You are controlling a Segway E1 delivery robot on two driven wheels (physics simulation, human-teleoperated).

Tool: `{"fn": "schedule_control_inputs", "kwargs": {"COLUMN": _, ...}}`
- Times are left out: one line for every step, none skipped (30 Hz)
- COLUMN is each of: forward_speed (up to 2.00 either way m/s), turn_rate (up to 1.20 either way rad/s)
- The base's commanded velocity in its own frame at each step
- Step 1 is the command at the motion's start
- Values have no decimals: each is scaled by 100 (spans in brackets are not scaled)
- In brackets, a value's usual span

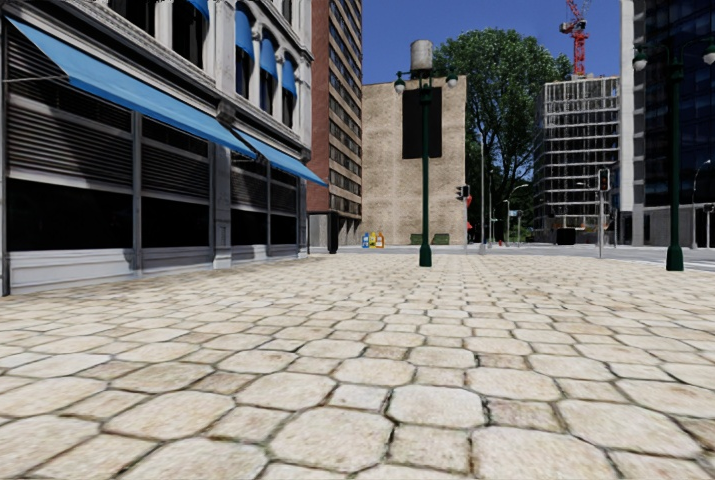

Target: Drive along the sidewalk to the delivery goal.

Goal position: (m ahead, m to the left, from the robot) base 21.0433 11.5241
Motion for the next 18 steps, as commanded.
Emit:
{"fn": "schedule_control_inputs", "kwargs": {"forward_speed": 200, "turn_rate": 0}}
{"fn": "schedule_control_inputs", "kwargs": {"forward_speed": 200, "turn_rate": 0}}
{"fn": "schedule_control_inputs", "kwargs": {"forward_speed": 200, "turn_rate": 0}}
{"fn": "schedule_control_inputs", "kwargs": {"forward_speed": 200, "turn_rate": 0}}
{"fn": "schedule_control_inputs", "kwargs": {"forward_speed": 200, "turn_rate": 0}}
{"fn": "schedule_control_inputs", "kwargs": {"forward_speed": 200, "turn_rate": 0}}
{"fn": "schedule_control_inputs", "kwargs": {"forward_speed": 200, "turn_rate": 0}}
{"fn": "schedule_control_inputs", "kwargs": {"forward_speed": 200, "turn_rate": 0}}
{"fn": "schedule_control_inputs", "kwargs": {"forward_speed": 200, "turn_rate": 0}}
{"fn": "schedule_control_inputs", "kwargs": {"forward_speed": 200, "turn_rate": 0}}
{"fn": "schedule_control_inputs", "kwargs": {"forward_speed": 200, "turn_rate": 0}}
{"fn": "schedule_control_inputs", "kwargs": {"forward_speed": 200, "turn_rate": 0}}
{"fn": "schedule_control_inputs", "kwargs": {"forward_speed": 200, "turn_rate": 0}}
{"fn": "schedule_control_inputs", "kwargs": {"forward_speed": 200, "turn_rate": 0}}
{"fn": "schedule_control_inputs", "kwargs": {"forward_speed": 200, "turn_rate": 0}}
{"fn": "schedule_control_inputs", "kwargs": {"forward_speed": 200, "turn_rate": 0}}
{"fn": "schedule_control_inputs", "kwargs": {"forward_speed": 200, "turn_rate": 0}}
{"fn": "schedule_control_inputs", "kwargs": {"forward_speed": 200, "turn_rate": 0}}
